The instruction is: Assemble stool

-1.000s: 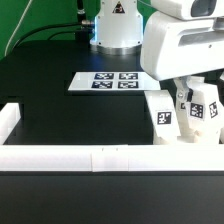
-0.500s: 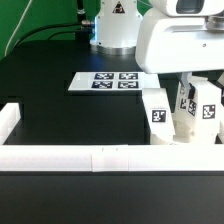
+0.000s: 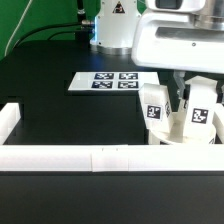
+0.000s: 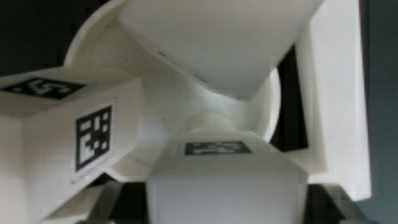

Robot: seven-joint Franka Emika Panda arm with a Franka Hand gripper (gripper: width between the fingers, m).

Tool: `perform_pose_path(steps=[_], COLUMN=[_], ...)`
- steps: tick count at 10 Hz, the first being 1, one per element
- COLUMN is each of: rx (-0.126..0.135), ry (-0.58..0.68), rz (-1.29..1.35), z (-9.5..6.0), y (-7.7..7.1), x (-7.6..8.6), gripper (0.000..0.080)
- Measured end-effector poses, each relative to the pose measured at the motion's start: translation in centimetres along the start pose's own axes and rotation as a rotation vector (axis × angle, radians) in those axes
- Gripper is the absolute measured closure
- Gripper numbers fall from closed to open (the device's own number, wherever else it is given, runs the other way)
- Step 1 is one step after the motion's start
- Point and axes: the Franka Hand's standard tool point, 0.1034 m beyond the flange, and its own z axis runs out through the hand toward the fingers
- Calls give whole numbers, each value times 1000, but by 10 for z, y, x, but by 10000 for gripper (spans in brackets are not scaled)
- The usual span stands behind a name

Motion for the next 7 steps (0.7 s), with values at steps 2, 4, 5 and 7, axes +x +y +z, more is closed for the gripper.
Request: perform_pose_path(steps=[2, 4, 5, 7], rx=[-27, -17, -16, 15], ry=[28, 27, 27, 37], rz=[127, 244, 282, 503], z=[-1, 0, 0, 0], y=[-7, -12, -12, -12], x=[-2, -5, -5, 0], gripper=[462, 462, 462, 462])
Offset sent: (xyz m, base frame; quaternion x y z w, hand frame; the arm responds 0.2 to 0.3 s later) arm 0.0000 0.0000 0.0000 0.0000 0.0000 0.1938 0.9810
